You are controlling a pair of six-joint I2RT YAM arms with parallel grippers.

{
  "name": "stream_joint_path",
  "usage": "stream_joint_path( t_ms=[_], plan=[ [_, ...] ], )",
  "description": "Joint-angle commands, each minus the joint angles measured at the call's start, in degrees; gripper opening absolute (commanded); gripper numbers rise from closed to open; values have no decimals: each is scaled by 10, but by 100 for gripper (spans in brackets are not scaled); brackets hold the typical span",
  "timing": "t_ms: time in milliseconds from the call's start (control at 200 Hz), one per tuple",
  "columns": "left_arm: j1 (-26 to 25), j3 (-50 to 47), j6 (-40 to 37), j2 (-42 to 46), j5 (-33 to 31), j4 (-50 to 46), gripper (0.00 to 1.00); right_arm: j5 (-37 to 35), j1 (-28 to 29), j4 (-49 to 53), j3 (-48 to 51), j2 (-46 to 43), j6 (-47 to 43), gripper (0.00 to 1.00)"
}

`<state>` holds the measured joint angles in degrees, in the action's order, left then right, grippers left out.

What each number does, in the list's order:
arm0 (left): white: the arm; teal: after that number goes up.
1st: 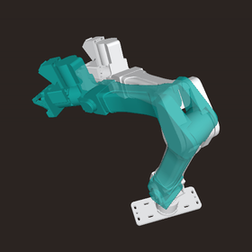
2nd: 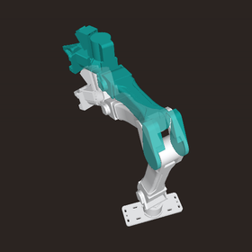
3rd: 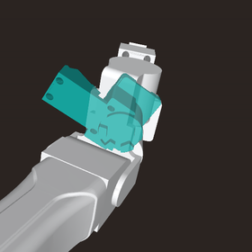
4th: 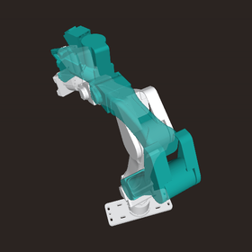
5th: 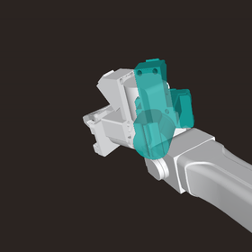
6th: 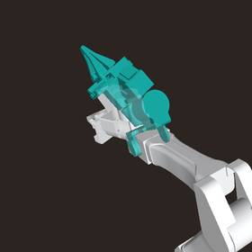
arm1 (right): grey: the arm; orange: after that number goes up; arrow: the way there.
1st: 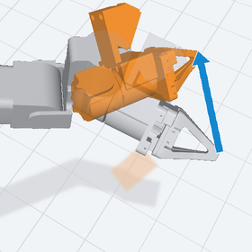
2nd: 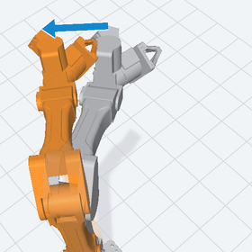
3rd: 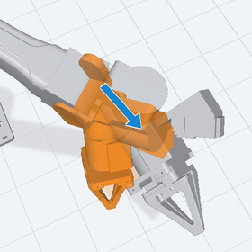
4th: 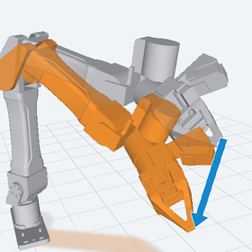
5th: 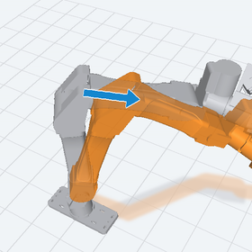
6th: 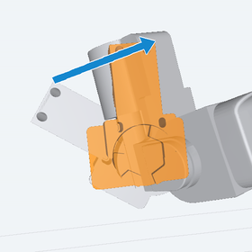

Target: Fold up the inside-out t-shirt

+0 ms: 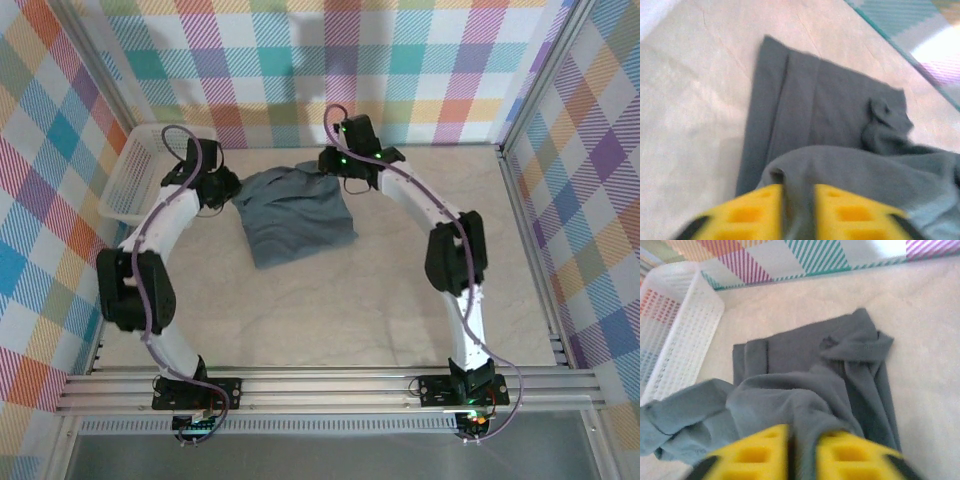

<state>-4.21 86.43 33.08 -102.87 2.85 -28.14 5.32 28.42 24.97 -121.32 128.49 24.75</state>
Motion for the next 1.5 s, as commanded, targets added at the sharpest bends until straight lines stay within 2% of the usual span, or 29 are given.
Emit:
stream_joint_path(
  t_ms=[0,80,145,220,310,390,485,620,680,770,850,950,995,1055,1200,1350,1380,1415,1460,1495],
  plan=[
    [24,73,-25,-77,9,27,66,16,-10,105,-204,120,-51,77],
    [35,78,-25,-88,53,36,73,31,-14,226,-368,187,-72,83],
    [35,23,-17,-50,65,67,77,27,-14,261,-362,172,-77,84],
    [34,-61,9,4,94,106,78,52,-14,214,-196,92,-76,84],
    [19,-161,25,71,116,117,78,59,-14,69,86,-36,-62,84],
    [-5,-245,17,119,118,117,76,51,-14,-19,255,-110,-58,86],
    [-25,-303,7,134,128,114,73,34,-15,-48,341,-129,-56,86],
    [-34,-313,-18,86,150,75,72,27,-17,-52,363,-102,-43,81],
    [-36,-319,-21,68,153,78,71,18,-17,-58,367,-92,-33,76],
    [-40,-326,-17,59,166,97,61,23,-17,-63,365,-87,-27,52],
    [-42,-320,-17,54,173,90,44,14,-18,-60,373,-103,-24,28],
    [-44,-319,-17,64,177,57,18,-1,-18,-58,408,-142,-17,6],
    [-46,-329,-19,73,187,43,8,2,-19,-58,431,-163,-17,2],
    [-50,-357,-19,96,199,39,0,13,-19,-59,469,-198,-19,0],
    [-93,-450,5,184,214,29,0,43,-18,-68,606,-305,8,0],
    [-214,-545,81,313,188,-38,0,68,13,-53,798,-454,84,0],
    [-239,-559,104,344,185,-47,10,63,29,-41,829,-485,106,1],
    [-258,-569,127,374,181,-60,31,59,46,-20,858,-524,138,8],
    [-268,-570,148,418,174,-87,54,57,64,13,883,-576,182,31],
    [-270,-561,155,447,170,-108,66,52,73,38,894,-617,214,41]
  ],
)
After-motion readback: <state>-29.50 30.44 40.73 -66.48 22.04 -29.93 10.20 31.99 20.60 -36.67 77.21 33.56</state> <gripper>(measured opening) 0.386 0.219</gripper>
